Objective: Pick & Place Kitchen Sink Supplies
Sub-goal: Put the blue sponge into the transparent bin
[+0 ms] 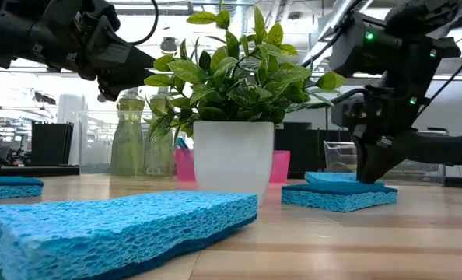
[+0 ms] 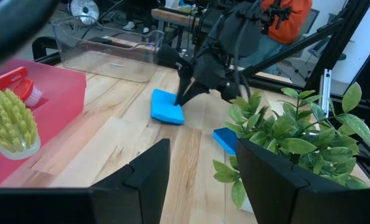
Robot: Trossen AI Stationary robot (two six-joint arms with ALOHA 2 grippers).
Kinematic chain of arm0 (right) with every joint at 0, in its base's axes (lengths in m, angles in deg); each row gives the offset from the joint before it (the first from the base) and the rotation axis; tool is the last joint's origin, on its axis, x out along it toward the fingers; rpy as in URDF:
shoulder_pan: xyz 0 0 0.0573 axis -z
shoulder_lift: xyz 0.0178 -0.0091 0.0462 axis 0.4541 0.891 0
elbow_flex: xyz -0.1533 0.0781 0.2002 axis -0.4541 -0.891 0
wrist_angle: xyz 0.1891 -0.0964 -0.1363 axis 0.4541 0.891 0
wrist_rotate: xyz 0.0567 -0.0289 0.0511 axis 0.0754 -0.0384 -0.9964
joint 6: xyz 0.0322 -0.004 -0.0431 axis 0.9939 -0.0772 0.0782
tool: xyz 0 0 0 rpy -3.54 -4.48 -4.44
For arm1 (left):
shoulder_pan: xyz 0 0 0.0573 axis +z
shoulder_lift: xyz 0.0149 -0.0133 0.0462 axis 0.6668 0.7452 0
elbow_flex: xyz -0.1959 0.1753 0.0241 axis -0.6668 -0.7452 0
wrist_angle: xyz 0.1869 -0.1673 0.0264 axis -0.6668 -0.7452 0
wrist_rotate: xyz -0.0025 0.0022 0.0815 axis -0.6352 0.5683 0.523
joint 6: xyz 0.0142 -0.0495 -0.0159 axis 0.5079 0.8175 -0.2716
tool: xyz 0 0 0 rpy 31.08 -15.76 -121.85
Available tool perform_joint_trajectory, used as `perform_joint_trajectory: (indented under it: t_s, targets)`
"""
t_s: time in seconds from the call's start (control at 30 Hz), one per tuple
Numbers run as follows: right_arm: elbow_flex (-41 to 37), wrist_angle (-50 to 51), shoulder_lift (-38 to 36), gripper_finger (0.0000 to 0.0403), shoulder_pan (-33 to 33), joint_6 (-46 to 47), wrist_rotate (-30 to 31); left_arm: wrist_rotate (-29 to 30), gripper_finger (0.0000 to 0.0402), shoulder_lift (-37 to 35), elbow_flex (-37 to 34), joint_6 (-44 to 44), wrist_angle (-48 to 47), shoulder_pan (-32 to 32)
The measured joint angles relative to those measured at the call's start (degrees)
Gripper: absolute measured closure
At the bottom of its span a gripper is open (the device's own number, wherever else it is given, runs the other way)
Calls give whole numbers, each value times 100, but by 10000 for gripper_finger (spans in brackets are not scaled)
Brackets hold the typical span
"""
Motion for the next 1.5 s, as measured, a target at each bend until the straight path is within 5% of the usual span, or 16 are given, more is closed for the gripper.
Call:
perform_joint_trajectory:
  t_s: [0.27, 0.93, 1.17, 1.33, 1.5]
  targets:
    - [-8, 140, -876, 399, -17, 2, 765, 0, 216, 0, 0, 0, 0, 0]
    - [3, 324, -2404, 402, -144, 1184, 4785, 0, 216, 0, 0, 0, 0, 0]
    - [3, 1438, -3024, 402, 792, 2270, 4483, 0, 216, 0, 0, 0, 0, 2]
    - [5, 1530, -3235, 403, 1518, 2413, 3541, 0, 216, 0, 0, 0, 0, 2]
    - [-202, 1433, -3211, 401, 2025, 2469, 3317, 0, 216, 0, 0, 0, 0, 2]
